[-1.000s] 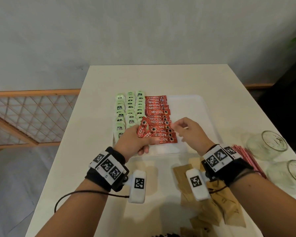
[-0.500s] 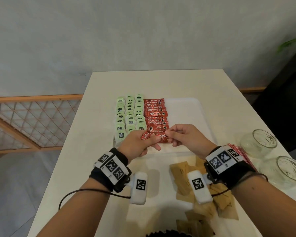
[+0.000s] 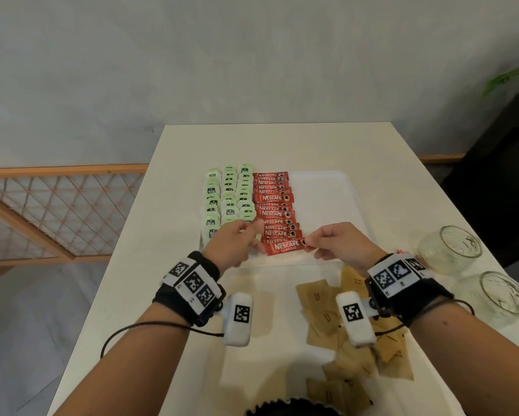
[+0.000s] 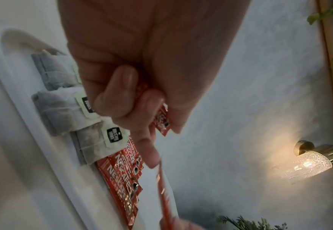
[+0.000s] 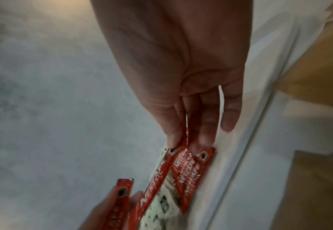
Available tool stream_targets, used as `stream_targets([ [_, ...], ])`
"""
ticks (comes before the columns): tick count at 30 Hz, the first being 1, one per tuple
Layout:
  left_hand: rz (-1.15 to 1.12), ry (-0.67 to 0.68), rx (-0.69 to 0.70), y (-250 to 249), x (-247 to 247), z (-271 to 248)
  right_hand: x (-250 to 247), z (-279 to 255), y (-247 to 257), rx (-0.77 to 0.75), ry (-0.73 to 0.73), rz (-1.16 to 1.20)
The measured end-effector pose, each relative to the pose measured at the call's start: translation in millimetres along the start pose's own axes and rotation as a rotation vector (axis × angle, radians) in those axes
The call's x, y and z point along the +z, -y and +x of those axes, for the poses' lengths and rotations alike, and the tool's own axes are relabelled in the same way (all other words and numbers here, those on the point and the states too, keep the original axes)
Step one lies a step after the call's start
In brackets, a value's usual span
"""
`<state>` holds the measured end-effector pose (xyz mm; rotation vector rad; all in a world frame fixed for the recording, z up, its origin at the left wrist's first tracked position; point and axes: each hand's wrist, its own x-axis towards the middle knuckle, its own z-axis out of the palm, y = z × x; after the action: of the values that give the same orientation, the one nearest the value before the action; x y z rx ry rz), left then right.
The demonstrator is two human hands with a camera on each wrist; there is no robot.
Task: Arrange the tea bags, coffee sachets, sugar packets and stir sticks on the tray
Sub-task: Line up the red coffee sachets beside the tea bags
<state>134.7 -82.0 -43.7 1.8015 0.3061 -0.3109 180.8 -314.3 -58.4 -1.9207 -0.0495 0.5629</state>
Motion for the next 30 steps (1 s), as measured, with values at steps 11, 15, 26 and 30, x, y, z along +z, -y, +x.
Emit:
stream_targets([
  [11, -0.004, -0.099, -0.053, 0.0, -15.2, 13.9, 23.3, 22.6, -26.7, 0.012, -0.227, -0.326],
  [15, -0.032, -0.101, -0.048, 4.6, -18.2, 18.2, 28.2, 26.1, -22.7, 0.037, -0.241, -0.326],
  [26, 0.070, -0.054, 0.158, 10.2, -9.0, 18.3, 25.7, 27.1, -8.2, 0.022, -0.275, -0.305],
  [30, 0.140, -0.084, 0.275, 11.8, 7.0, 16.9, 24.7, 14.5, 19.6, 0.079, -0.081, -0.034],
])
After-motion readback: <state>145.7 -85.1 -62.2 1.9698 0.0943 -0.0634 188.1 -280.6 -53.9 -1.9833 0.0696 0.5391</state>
